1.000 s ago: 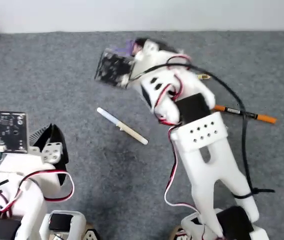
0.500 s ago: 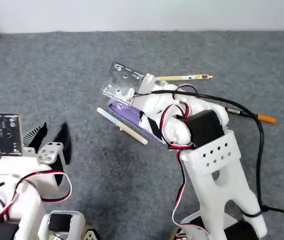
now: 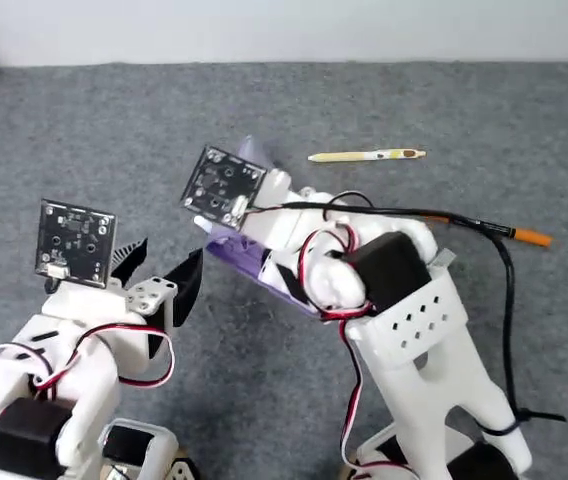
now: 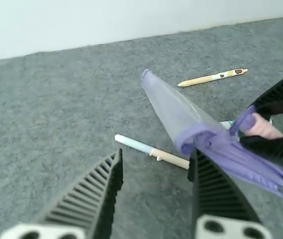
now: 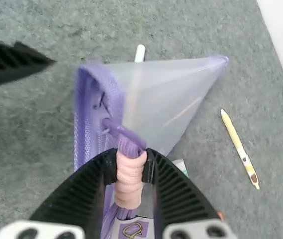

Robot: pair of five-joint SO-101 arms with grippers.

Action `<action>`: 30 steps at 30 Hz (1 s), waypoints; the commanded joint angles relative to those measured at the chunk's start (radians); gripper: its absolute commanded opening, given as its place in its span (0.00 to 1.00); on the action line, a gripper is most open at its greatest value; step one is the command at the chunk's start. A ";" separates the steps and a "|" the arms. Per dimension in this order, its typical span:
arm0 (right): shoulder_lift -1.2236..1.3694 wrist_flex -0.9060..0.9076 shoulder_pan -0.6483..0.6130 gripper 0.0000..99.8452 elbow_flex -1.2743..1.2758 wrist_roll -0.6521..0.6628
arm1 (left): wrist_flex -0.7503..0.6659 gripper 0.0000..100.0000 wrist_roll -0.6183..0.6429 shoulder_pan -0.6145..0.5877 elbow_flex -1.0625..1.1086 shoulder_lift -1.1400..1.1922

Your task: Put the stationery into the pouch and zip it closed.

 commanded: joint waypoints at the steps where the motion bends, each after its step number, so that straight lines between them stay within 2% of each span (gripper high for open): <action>1: -0.027 0.005 -0.018 0.01 -0.003 -0.014 | -0.028 0.21 -0.018 0.008 0.002 0.017; 7: -0.027 0.007 -0.047 0.01 -0.003 -0.014 | -0.035 0.21 -0.018 0.009 0.058 0.017; 16: -0.027 0.008 -0.064 0.01 -0.003 -0.015 | -0.160 0.21 -0.018 0.011 0.185 0.017; 22: -0.027 0.008 -0.067 0.01 -0.003 -0.015 | -0.181 0.21 -0.018 0.098 0.234 0.017; 30: -0.036 0.054 -0.067 0.01 -0.003 -0.015 | -0.249 0.21 -0.017 0.110 0.285 0.017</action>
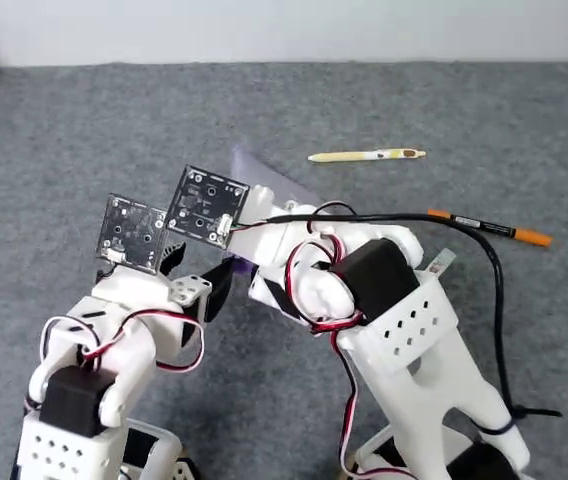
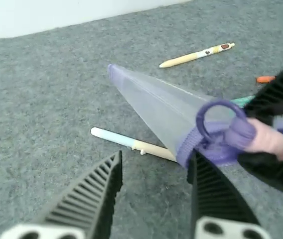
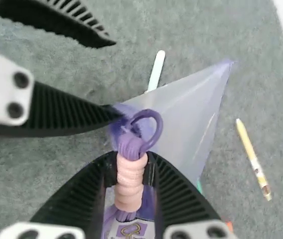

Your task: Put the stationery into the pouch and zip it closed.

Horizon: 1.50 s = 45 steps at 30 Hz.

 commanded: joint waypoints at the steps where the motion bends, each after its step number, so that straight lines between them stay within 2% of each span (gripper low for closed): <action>1: -0.036 0.007 -0.005 0.01 -0.006 -0.014 | -0.025 0.21 -0.012 0.014 -0.010 0.012; 10: -0.036 -0.001 -0.002 0.01 -0.006 -0.014 | -0.012 0.21 -0.008 0.020 -0.076 0.011; 15: -0.030 -0.027 -0.002 0.01 -0.006 -0.012 | 0.046 0.21 -0.008 0.080 -0.090 0.011; 36: -0.027 -0.028 -0.002 0.01 -0.006 -0.012 | 0.063 0.21 -0.012 0.141 -0.094 0.009; 40: -0.027 -0.027 -0.002 0.01 -0.006 -0.012 | 0.034 0.21 -0.012 0.140 -0.079 0.011; 45: -0.027 -0.025 -0.002 0.01 -0.006 -0.012 | -0.072 0.21 -0.014 0.140 0.024 0.012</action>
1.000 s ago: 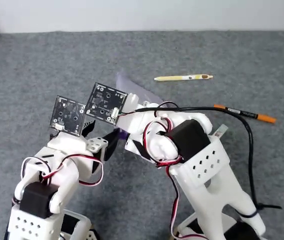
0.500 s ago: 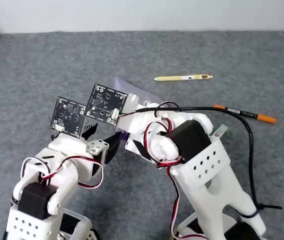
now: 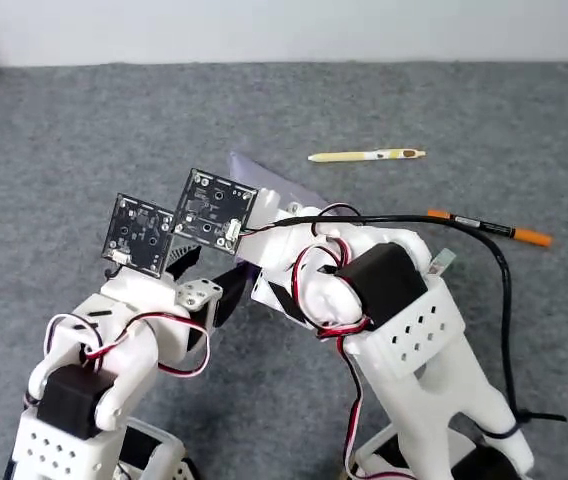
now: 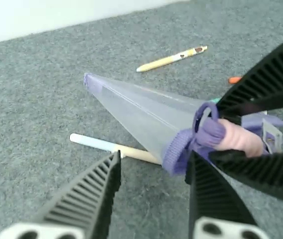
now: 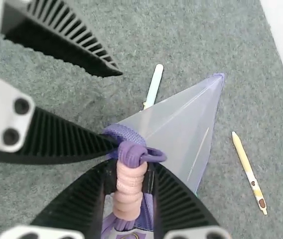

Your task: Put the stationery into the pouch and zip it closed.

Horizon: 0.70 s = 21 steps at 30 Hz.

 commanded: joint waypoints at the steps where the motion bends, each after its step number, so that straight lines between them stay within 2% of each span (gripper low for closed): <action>1: -0.015 -0.015 -0.002 0.01 -0.006 -0.014 | -0.081 0.21 -0.018 0.035 0.058 0.006; 9: -0.016 0.004 -0.004 0.01 -0.006 -0.014 | -0.216 0.14 -0.020 0.037 0.163 0.006; 14: -0.025 0.035 -0.004 0.01 -0.006 -0.014 | -0.227 0.11 -0.092 0.037 0.194 0.006; 21: -0.025 0.035 -0.004 0.01 -0.006 -0.014 | -0.227 0.07 -0.103 0.037 0.191 0.005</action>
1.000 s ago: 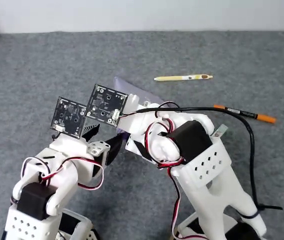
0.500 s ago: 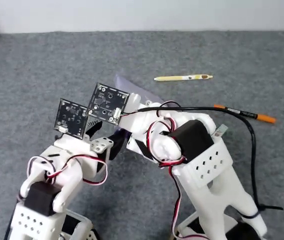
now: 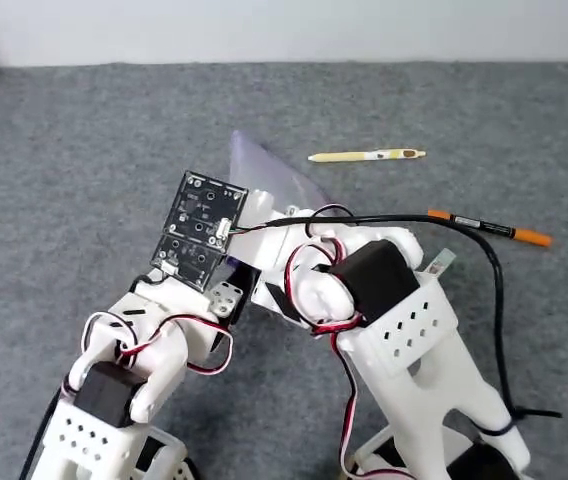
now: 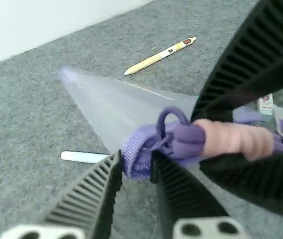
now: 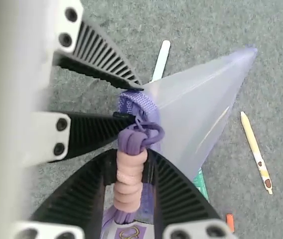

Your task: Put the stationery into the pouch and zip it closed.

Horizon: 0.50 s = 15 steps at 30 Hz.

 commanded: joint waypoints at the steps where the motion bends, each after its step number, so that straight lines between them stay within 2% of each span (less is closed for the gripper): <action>1: -0.028 0.005 -0.001 0.01 -0.008 -0.012 | -0.018 0.07 -0.012 0.003 -0.008 0.009; 11: -0.028 0.005 0.001 0.01 -0.008 -0.014 | -0.018 0.07 -0.006 0.002 -0.010 0.008; 15: -0.028 0.005 0.001 0.01 -0.009 -0.052 | -0.018 0.01 -0.009 0.002 -0.010 0.006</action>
